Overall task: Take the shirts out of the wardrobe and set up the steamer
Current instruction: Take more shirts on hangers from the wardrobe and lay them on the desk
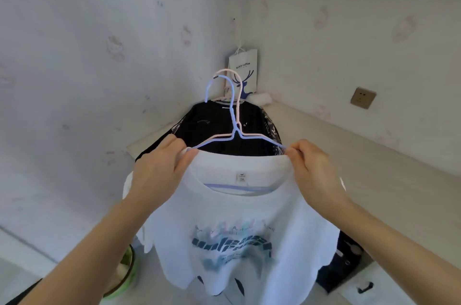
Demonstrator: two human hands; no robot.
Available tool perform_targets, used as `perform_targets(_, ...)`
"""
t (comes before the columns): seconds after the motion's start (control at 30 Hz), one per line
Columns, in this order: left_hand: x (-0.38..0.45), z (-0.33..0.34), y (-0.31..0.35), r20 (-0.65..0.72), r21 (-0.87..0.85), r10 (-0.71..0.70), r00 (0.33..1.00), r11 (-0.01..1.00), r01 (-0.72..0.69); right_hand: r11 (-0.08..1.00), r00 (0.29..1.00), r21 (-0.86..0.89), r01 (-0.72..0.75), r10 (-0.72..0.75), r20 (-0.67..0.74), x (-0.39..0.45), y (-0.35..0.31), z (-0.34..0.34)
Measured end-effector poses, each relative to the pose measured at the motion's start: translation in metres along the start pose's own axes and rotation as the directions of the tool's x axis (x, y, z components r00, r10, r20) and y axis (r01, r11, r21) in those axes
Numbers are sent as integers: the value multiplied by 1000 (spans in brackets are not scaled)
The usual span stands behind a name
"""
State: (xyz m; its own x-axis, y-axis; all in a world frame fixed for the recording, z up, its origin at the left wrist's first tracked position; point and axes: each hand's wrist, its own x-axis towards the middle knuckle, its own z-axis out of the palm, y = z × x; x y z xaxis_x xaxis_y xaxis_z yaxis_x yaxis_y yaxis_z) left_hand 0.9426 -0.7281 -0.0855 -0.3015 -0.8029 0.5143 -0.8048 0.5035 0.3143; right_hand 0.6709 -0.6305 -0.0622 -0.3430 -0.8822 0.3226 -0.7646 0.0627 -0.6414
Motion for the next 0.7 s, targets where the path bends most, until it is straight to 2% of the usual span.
perform_targets(0.1, 26, 4, 12, -47, 15, -42, 998, 999, 42, 999, 999, 13, -32, 32, -18, 35, 4, -1)
perform_targets(0.27, 86, 1, 17, -141, 35, -30, 990, 999, 35, 999, 996, 48, 0, 4, -84, 92, -1, -6)
perform_targets(0.7, 223, 25, -9, -306, -40, 67, 950, 996, -83, 990, 984, 129, 64, -42, -172, 222, -5, 8)
